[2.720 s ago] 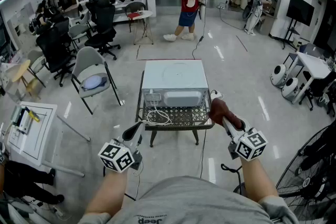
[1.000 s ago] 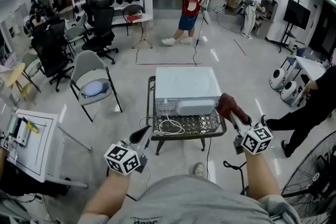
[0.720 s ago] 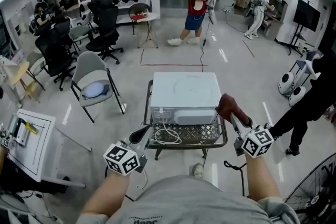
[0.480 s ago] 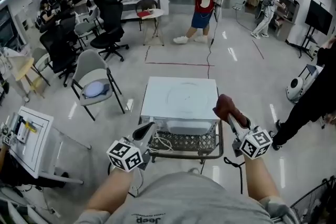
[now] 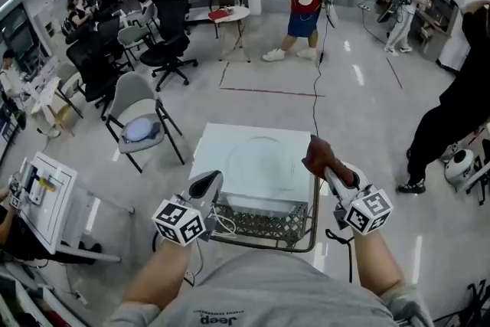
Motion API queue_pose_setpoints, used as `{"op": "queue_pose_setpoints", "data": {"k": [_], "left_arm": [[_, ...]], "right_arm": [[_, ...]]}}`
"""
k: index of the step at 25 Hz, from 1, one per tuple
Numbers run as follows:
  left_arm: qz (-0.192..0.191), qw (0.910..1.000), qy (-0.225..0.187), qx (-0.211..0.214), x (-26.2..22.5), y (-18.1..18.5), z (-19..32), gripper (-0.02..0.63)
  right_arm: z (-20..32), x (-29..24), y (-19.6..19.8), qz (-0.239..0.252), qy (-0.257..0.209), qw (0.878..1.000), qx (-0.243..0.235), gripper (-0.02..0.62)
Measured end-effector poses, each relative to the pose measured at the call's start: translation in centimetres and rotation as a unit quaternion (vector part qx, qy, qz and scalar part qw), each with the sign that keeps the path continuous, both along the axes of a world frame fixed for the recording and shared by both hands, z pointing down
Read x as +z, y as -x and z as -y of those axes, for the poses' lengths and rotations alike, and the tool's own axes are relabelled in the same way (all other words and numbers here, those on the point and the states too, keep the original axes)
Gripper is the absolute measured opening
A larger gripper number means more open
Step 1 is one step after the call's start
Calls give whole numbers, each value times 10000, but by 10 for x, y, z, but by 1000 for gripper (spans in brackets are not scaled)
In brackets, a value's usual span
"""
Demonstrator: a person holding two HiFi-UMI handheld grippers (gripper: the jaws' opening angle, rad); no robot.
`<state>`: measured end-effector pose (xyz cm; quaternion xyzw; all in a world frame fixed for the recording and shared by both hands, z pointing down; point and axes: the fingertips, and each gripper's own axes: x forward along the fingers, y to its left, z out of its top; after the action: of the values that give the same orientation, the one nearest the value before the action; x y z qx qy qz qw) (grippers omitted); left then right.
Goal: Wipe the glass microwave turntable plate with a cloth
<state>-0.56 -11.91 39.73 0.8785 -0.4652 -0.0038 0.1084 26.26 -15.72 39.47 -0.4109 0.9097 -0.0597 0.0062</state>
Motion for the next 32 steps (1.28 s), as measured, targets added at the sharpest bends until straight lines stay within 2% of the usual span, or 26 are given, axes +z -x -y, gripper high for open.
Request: {"op": "queue_pose_setpoints", "data": {"k": [6, 10, 14, 18, 23, 26, 29, 32], "left_arm": [[-23, 9999, 128, -51, 15, 14, 35, 0], [-113, 9995, 146, 247, 24, 34, 65, 0], [-166, 9975, 246, 643, 36, 55, 89, 0], [-114, 9942, 390, 996, 50, 62, 102, 0], [-184, 9928, 522, 1063, 63, 64, 107, 0], [-189, 9936, 535, 972, 69, 68, 113, 0], [-221, 9940, 578, 906, 74, 67, 117, 0], [-295, 9939, 597, 874, 76, 65, 117, 0]], "right_arm": [[39, 9, 14, -106, 32, 9999, -17, 81], [64, 19, 36, -378, 96, 9991, 163, 81], [83, 45, 62, -1062, 359, 9930, 361, 81], [102, 87, 81, -1876, 758, 9786, 371, 81], [129, 134, 94, -2500, 1130, 9612, 293, 80], [144, 143, 96, -2549, 1215, 9589, 285, 81], [152, 133, 100, -2344, 1177, 9647, 240, 81], [160, 117, 131, -2251, 978, 9694, -55, 81]]}}
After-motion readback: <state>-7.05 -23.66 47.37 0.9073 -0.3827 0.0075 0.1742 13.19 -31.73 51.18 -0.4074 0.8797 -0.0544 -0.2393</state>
